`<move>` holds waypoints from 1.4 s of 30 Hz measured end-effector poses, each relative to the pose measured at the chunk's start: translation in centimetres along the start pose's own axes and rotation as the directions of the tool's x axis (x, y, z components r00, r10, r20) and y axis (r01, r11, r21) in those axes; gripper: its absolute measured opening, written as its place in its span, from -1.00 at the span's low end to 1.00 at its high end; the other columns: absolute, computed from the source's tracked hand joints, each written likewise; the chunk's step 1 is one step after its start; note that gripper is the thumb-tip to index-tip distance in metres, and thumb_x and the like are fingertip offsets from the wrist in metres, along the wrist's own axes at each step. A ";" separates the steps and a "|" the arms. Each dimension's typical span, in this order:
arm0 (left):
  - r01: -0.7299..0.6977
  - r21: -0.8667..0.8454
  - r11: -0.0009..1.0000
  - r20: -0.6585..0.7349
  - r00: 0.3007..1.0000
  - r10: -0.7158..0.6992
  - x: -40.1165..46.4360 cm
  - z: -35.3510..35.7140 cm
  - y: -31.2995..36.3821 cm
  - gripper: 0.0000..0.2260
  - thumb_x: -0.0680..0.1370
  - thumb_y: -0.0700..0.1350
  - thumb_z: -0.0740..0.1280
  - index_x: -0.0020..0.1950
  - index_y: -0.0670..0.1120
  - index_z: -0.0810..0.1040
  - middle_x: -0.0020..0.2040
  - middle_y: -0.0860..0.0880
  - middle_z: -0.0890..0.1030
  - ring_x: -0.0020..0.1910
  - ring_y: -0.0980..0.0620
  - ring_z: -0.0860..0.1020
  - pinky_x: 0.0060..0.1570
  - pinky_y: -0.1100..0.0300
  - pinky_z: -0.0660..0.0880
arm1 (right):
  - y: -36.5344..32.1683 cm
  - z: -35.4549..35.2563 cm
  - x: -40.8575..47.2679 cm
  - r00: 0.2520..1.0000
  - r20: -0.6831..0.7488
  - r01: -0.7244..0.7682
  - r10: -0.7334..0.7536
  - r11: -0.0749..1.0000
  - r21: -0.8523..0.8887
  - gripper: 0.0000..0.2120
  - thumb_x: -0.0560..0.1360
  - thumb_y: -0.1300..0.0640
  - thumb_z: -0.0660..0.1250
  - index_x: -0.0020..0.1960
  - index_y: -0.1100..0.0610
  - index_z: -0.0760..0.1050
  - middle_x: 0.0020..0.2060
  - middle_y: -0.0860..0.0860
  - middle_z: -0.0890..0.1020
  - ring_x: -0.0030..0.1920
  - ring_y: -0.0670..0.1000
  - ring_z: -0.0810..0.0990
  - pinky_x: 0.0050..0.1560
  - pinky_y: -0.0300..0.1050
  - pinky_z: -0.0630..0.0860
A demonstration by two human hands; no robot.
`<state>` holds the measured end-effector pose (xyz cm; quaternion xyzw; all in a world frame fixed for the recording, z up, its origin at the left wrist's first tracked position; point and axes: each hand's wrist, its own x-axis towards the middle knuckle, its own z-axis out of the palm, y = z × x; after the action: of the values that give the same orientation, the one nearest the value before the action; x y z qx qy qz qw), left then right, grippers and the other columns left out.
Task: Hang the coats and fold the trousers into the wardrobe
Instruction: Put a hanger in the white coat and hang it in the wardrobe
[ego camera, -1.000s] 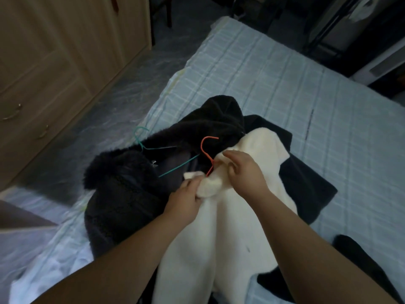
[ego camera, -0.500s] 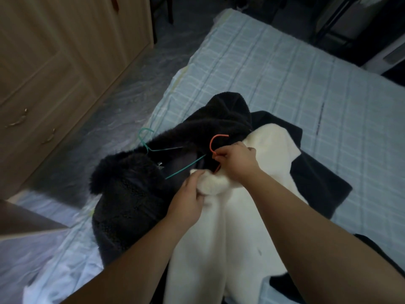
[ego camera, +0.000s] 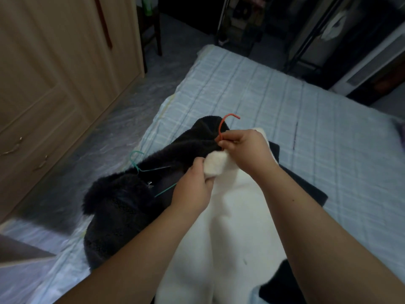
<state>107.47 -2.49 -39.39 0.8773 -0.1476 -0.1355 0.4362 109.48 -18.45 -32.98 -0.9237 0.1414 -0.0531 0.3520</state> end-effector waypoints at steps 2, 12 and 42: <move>-0.047 0.057 0.997 -0.033 0.998 0.049 -1.2 -0.5 1.3 -0.73 0.58 -0.03 0.28 0.26 0.04 0.34 0.08 -0.05 0.58 0.01 -0.19 0.57 -0.13 -0.07 0.50 | -0.9 -2.3 -1.3 0.998 -0.060 -0.026 0.031 0.997 0.074 -0.79 0.48 0.07 0.43 -0.23 -0.25 0.66 -0.22 -0.23 0.71 -0.09 -0.20 0.67 0.20 -0.11 0.50; -0.267 0.219 0.938 -0.114 0.948 0.297 -8.6 -5.7 14.2 -0.45 0.52 0.31 0.18 0.43 0.10 0.23 0.21 0.00 0.49 0.15 -0.09 0.49 0.08 -0.04 0.49 | -7.7 -14.2 -9.3 0.898 -0.432 0.097 0.081 0.922 0.376 -0.85 0.52 0.20 0.41 -0.04 0.00 0.72 -0.15 -0.20 0.73 -0.03 -0.16 0.68 0.14 -0.12 0.57; -0.551 0.328 0.767 -0.124 0.780 0.613 -15.1 -26.0 22.3 -0.92 0.58 0.10 0.35 0.04 0.20 0.50 -0.07 0.13 0.63 -0.04 0.04 0.59 0.00 0.05 0.52 | -13.0 -22.7 -20.0 0.971 -0.085 0.223 -0.225 0.974 -0.032 -0.72 0.55 -0.25 0.29 0.20 -0.19 0.42 -0.02 -0.16 0.58 -0.04 -0.08 0.57 -0.09 -0.08 0.49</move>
<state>99.91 9.19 -4.63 0.8482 -0.3808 0.1289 0.3448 88.85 -17.61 -7.36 -0.9343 0.0519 -0.1315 0.3271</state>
